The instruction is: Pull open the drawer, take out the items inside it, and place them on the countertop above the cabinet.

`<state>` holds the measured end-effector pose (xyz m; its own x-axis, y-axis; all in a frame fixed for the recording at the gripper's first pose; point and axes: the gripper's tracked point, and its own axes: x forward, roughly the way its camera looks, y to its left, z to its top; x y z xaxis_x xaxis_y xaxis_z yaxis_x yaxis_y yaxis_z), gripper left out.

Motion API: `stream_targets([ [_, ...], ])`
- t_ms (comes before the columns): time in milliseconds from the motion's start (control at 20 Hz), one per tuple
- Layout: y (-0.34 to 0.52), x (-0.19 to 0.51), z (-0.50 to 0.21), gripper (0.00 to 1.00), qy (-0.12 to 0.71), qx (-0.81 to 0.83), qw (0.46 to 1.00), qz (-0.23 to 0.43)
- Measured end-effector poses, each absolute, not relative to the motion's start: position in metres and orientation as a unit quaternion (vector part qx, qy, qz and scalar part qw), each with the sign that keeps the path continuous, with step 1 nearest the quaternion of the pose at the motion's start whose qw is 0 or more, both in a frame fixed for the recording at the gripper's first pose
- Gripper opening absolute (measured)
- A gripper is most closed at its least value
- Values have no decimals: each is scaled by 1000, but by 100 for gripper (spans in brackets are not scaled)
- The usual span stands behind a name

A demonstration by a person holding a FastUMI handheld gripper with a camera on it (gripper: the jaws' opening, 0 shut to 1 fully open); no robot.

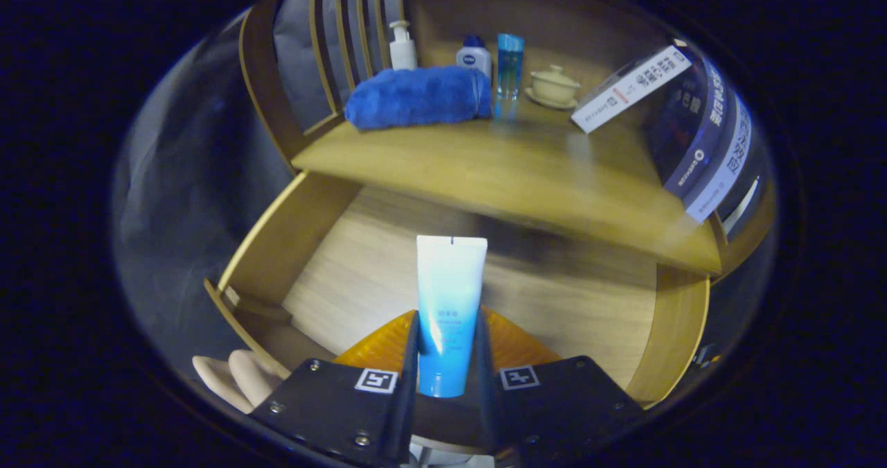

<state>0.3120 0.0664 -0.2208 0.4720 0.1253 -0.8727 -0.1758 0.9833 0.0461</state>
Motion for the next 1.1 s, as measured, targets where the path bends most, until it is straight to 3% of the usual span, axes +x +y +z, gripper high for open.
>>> stream_targets([
  [550,28,429,-206,39,435,-38,899,-8],
  [1100,15,465,-227,39,416,0,907,-71],
])
